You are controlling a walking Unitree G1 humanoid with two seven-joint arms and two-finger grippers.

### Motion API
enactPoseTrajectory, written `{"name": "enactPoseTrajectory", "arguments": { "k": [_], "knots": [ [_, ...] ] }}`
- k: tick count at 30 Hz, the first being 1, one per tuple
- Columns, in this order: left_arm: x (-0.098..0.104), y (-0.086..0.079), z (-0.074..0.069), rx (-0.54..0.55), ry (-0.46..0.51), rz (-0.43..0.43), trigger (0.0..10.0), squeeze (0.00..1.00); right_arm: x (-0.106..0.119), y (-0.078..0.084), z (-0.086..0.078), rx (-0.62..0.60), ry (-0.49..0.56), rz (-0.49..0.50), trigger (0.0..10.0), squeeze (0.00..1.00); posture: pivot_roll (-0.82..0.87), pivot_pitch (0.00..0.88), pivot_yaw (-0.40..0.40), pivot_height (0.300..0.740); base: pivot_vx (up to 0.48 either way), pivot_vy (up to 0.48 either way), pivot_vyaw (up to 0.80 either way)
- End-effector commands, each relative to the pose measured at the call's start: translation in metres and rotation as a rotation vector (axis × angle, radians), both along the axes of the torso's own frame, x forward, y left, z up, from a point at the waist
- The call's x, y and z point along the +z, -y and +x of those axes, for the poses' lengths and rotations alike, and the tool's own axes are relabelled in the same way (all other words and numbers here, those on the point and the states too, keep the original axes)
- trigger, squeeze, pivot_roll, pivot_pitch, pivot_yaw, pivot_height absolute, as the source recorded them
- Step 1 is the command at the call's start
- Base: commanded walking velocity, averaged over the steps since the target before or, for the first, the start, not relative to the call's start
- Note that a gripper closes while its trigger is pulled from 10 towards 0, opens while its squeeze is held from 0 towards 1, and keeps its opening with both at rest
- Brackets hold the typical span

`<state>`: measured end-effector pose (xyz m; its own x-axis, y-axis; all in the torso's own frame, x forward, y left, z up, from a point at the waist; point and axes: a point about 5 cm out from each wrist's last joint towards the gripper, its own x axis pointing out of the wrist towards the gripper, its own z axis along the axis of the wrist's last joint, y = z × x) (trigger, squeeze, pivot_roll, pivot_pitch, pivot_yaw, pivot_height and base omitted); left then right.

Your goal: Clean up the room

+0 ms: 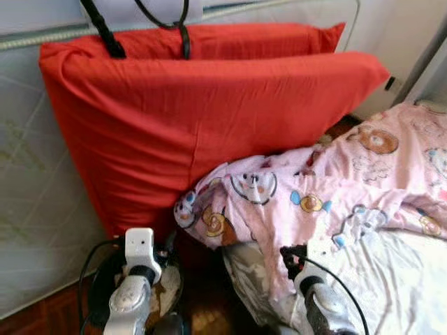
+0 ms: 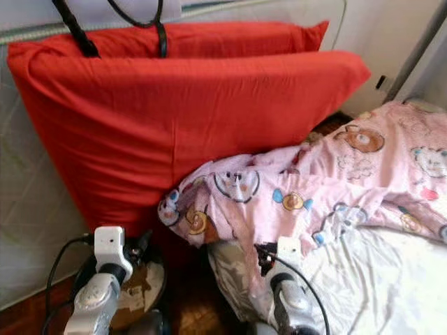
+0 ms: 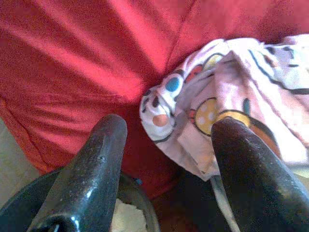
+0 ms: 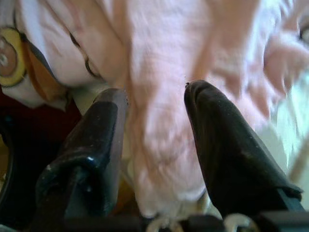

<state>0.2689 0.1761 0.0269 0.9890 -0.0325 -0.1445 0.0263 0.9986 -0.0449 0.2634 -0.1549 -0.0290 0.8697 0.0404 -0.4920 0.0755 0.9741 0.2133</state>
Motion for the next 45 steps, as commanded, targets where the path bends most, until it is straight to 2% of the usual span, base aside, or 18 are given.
{"name": "enactPoseTrajectory", "arguments": {
  "k": [1,3,4,13,19,30,31,32,33,34,45],
  "knots": [
    [-0.001,-0.001,-0.002,-0.001,-0.016,0.005,10.0,0.0,0.001,-0.001,0.003,-0.021,-0.023,0.019,10.0,0.0,0.02,0.079,-0.069,0.633,0.0,0.0,0.0],
    [0.0,-0.001,-0.004,0.0,-0.013,0.005,10.0,0.0,0.001,-0.002,0.004,-0.03,-0.032,0.031,10.0,0.0,0.03,0.092,-0.073,0.633,0.0,0.0,0.0],
    [0.002,-0.002,-0.006,0.001,-0.004,0.012,10.0,0.0,0.001,-0.002,0.007,-0.066,-0.062,0.04,10.0,1.0,0.05,0.115,-0.079,0.633,0.0,0.0,0.0],
    [0.015,-0.008,-0.017,0.009,0.034,0.033,10.0,0.0,0.008,-0.005,0.017,-0.09,-0.074,0.051,10.0,1.0,0.11,0.182,-0.087,0.633,0.0,0.0,0.0],
    [0.031,-0.012,-0.035,0.018,0.057,0.049,10.0,0.0,0.015,-0.007,0.025,-0.128,-0.054,0.069,10.0,1.0,0.16,0.245,-0.085,0.633,0.0,0.0,0.0],
    [0.048,-0.01,-0.051,0.009,0.056,0.051,10.0,0.0,0.027,-0.005,0.038,-0.207,-0.023,0.063,10.0,1.0,0.18,0.319,-0.08,0.633,0.0,0.0,0.0],
    [0.049,-0.01,-0.053,0.008,0.053,0.049,10.0,0.0,0.028,-0.006,0.038,-0.213,-0.019,0.069,10.0,0.79,0.18,0.331,-0.08,0.633,0.0,0.0,0.0],
    [0.05,-0.008,-0.057,0.005,0.046,0.043,10.0,0.0,0.028,-0.007,0.039,-0.219,-0.014,0.083,10.0,0.12,0.18,0.336,-0.08,0.633,0.0,0.0,0.0],
    [0.05,-0.008,-0.057,0.005,0.046,0.043,10.0,0.0,0.028,-0.007,0.039,-0.219,-0.014,0.083,10.0,0.12,0.18,0.336,-0.08,0.633,0.0,0.0,0.0],
    [0.051,-0.007,-0.058,0.003,0.038,0.039,10.0,0.0,0.029,-0.007,0.039,-0.222,-0.013,0.092,10.0,0.0,0.18,0.342,-0.08,0.633,0.0,0.0,0.0],
    [0.063,-0.004,-0.074,0.002,0.008,0.035,10.0,0.0,0.028,-0.005,0.039,-0.265,-0.043,0.087,10.0,0.0,0.21,0.392,-0.075,0.633,0.0,0.0,0.0]
  ]
}}
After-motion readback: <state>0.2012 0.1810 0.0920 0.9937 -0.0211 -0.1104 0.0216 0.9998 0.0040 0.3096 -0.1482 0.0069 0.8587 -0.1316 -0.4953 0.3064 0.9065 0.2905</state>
